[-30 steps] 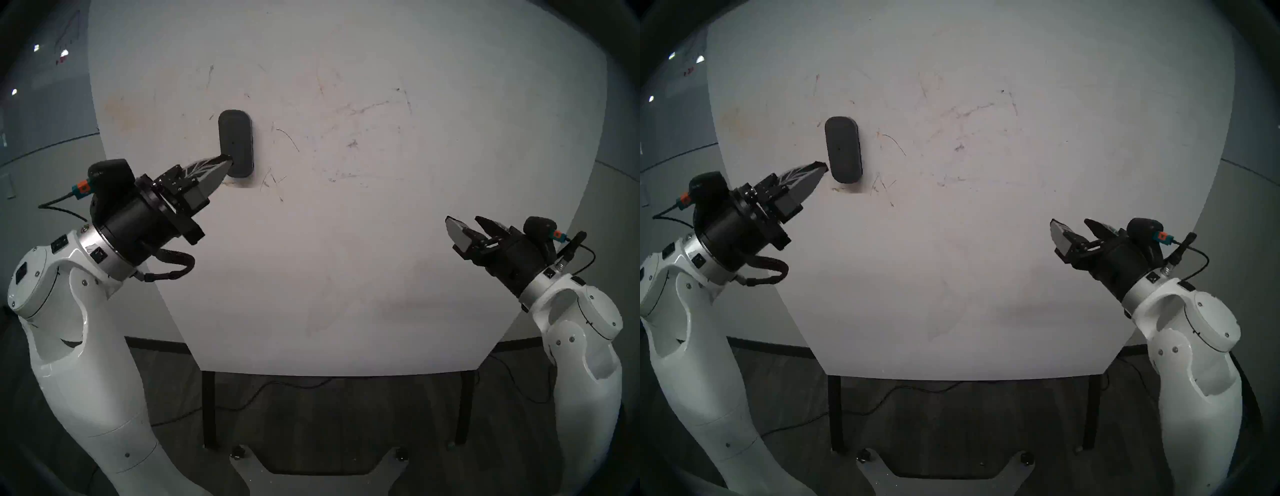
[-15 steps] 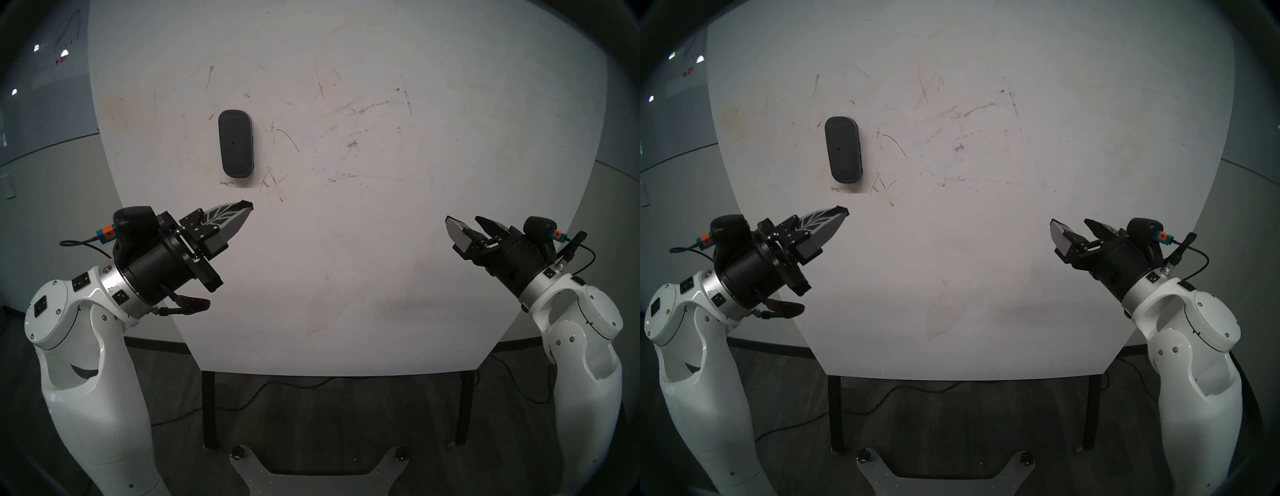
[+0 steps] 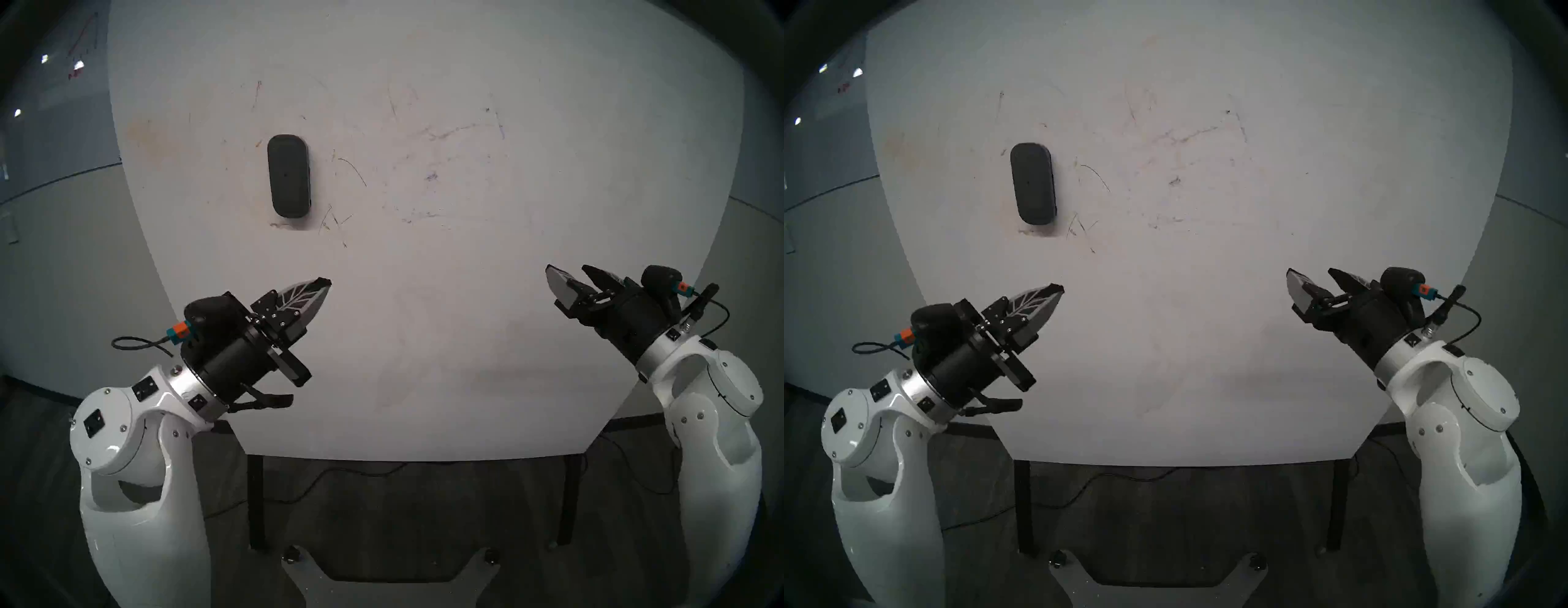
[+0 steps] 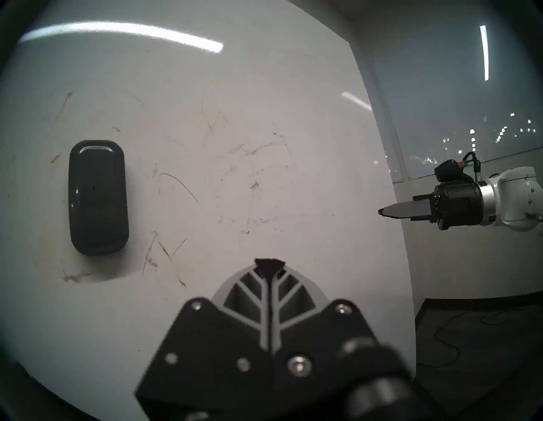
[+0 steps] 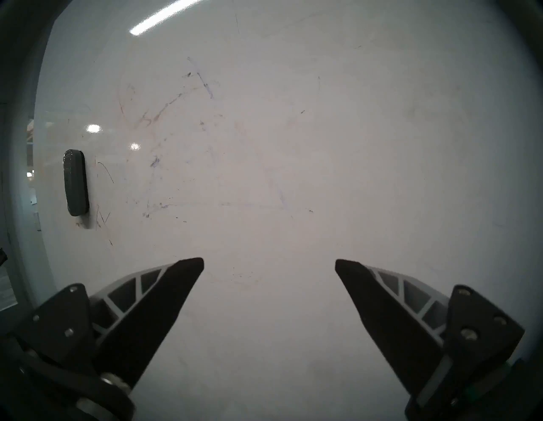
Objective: Erase all marks on the whiteboard with the eraser
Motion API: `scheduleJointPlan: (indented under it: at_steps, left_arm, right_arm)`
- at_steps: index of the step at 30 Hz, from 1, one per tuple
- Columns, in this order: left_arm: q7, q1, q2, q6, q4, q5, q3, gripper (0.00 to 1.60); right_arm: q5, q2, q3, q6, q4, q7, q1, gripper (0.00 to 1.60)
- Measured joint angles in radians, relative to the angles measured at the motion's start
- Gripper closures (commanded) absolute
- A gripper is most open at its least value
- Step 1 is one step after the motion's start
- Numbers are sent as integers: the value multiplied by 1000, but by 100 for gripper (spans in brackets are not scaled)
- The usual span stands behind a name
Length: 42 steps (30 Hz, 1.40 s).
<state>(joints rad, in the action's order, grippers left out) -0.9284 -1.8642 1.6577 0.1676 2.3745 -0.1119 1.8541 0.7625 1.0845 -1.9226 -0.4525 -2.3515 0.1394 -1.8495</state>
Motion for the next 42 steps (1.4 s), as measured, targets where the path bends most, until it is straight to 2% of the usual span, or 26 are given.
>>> scheduleJointPlan:
  at_steps: [14, 21, 22, 23, 24, 25, 42]
  left_arm:
    - [231, -143, 20, -220, -27, 46, -133, 160]
    - [278, -174, 19, -254, -34, 67, -160, 160]
    - [280, -176, 19, -255, -34, 69, -162, 152]
    - [282, -178, 19, -256, -34, 71, -163, 134]
    - [284, -181, 19, -256, -34, 74, -163, 43]
    - [284, -183, 19, -256, -34, 76, -163, 0]
    - [258, -194, 6, -239, -31, 69, -158, 0]
  right_arm:
    - [0, 0, 0, 0, 0, 0, 0, 0]
    - [0, 1, 0, -1, -1, 0, 0, 0]
    - [0, 1, 0, -1, -1, -1, 0, 0]
    - [0, 1, 0, -1, -1, -1, 0, 0]
    - [0, 1, 0, -1, -1, -1, 0, 0]
    - [0, 1, 0, -1, -1, -1, 0, 0]
    - [-1, 1, 0, -1, -1, -1, 1, 0]
